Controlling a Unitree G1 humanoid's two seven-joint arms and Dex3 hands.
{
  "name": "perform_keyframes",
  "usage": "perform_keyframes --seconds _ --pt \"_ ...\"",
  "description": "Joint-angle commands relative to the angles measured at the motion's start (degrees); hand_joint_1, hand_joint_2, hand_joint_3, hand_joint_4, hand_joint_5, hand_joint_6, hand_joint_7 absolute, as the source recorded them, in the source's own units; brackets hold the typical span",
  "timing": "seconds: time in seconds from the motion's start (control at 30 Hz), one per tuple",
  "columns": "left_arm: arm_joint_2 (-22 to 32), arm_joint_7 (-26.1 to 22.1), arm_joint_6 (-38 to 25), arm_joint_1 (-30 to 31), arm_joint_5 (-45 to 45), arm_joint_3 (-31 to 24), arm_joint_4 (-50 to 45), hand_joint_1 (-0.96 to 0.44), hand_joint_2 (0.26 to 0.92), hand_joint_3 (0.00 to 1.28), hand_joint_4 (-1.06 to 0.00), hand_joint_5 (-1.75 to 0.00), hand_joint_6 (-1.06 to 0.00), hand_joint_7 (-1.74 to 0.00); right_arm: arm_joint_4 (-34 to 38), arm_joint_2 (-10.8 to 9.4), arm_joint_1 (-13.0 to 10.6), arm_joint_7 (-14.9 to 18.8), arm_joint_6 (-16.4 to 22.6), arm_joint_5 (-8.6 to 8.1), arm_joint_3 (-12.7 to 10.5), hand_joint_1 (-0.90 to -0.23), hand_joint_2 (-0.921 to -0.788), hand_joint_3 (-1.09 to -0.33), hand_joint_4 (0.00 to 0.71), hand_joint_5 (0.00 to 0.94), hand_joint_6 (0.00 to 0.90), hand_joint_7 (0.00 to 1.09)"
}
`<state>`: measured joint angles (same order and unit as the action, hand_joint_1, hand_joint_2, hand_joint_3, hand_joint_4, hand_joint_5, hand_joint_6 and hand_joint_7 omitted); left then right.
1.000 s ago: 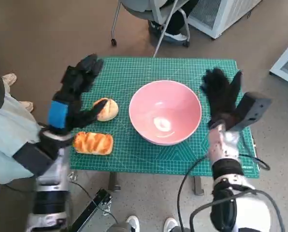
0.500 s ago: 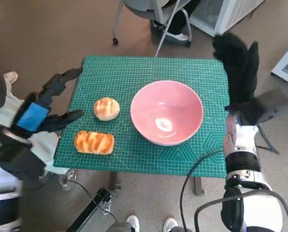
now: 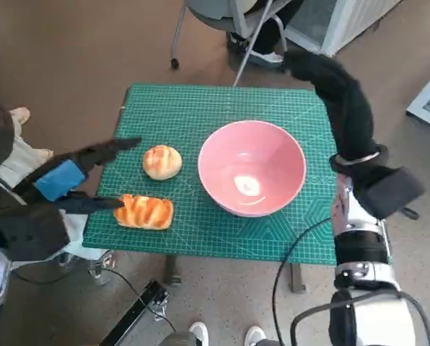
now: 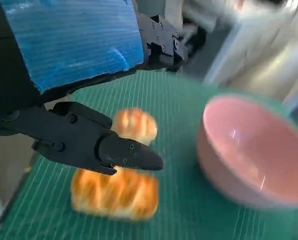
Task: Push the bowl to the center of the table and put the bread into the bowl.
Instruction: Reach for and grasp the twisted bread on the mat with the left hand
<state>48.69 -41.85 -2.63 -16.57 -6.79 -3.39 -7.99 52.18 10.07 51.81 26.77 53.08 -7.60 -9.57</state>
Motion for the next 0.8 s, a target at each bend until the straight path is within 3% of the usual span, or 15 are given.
perform_keyframes --seconds 0.03,0.8 --pt "1.57 -2.05 -0.76 -0.32 -2.34 3.17 -0.38 -0.24 0.827 0.0 -0.17 0.0 -0.28 -0.06 -2.43 -0.03 -2.54 0.65 -0.08 -0.29 1.3 -0.627 -0.921 -0.813 0.29 0.015 0.0 0.75" --pt "0.21 -5.06 -0.8 -6.22 -14.29 15.31 8.22 -0.25 0.823 0.0 -0.22 -0.01 -0.32 -0.03 -6.61 0.12 -4.48 0.83 1.13 -2.02 3.12 -0.621 -0.921 -0.811 0.303 0.02 -0.001 0.75"
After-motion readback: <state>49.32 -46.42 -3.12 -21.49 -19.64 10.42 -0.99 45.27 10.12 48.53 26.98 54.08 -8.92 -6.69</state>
